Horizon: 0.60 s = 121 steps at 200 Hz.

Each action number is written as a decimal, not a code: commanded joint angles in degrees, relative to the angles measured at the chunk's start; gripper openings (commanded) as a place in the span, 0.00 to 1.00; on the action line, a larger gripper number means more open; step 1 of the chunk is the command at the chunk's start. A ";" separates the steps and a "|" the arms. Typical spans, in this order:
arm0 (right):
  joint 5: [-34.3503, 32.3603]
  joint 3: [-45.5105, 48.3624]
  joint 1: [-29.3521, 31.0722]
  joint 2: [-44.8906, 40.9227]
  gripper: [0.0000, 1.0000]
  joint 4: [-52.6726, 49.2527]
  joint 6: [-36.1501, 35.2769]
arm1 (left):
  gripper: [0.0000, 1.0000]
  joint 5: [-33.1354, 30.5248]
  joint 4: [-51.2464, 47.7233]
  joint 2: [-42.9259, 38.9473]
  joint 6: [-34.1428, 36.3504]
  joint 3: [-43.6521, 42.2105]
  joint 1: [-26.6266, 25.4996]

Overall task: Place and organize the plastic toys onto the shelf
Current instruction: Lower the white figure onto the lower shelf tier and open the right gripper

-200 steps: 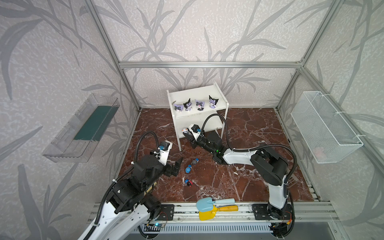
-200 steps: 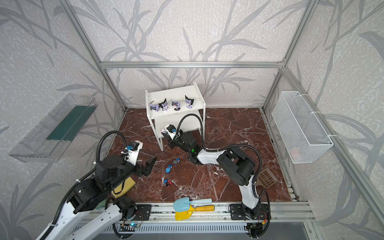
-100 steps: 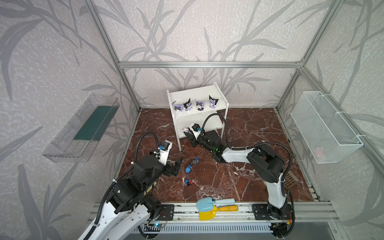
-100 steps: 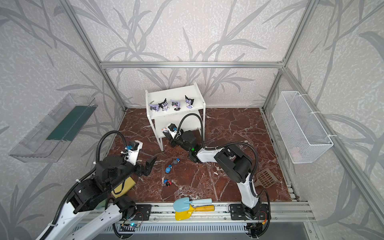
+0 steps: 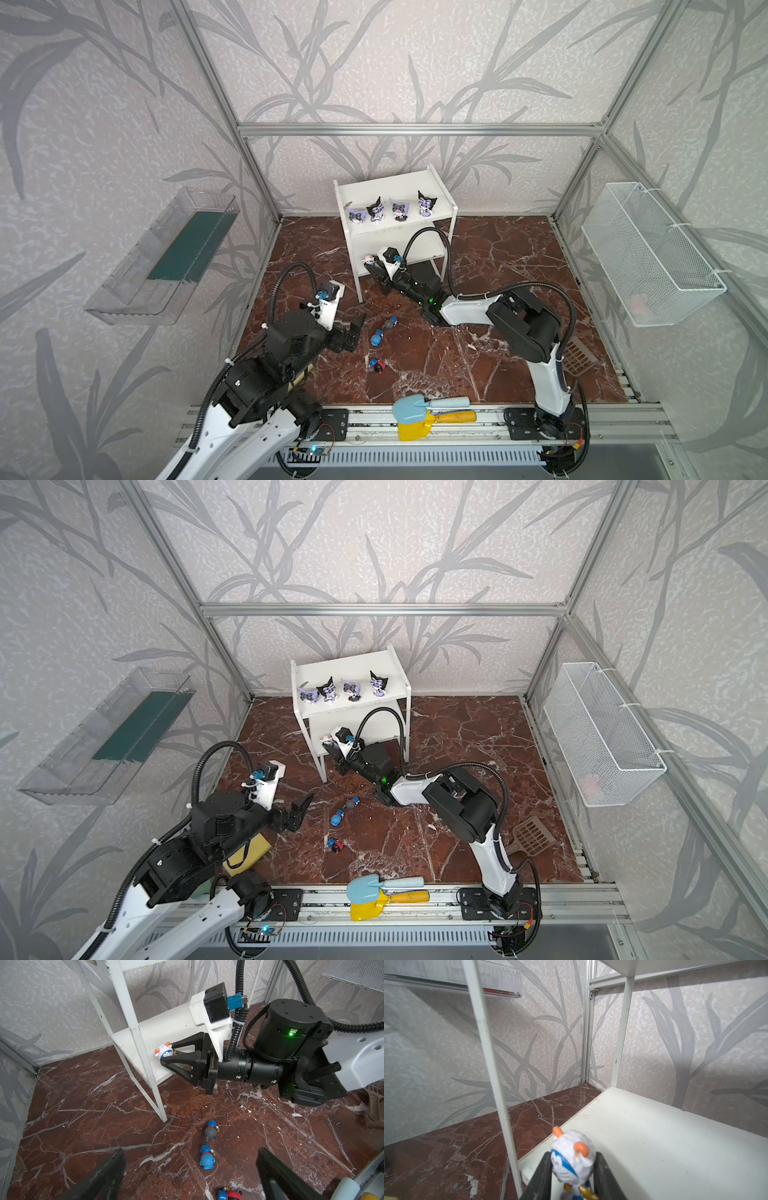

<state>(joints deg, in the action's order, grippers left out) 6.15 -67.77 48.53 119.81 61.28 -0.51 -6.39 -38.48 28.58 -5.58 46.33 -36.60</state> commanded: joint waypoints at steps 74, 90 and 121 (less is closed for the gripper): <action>-1.14 -0.56 0.79 1.51 0.26 2.56 -0.58 | 0.99 -0.29 1.04 -0.44 0.05 -0.58 0.45; -1.41 -0.39 0.94 1.48 0.27 2.36 -0.76 | 0.99 -0.24 1.06 -0.55 0.05 -0.56 0.45; -2.50 -0.32 1.45 1.22 0.27 1.53 -2.10 | 0.99 -0.29 1.04 -0.90 -0.04 -0.59 0.55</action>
<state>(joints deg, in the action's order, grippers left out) 5.45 -67.77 49.43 120.53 62.70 -1.08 -6.37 -38.48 28.51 -5.58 46.33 -36.56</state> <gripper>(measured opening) 0.308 0.994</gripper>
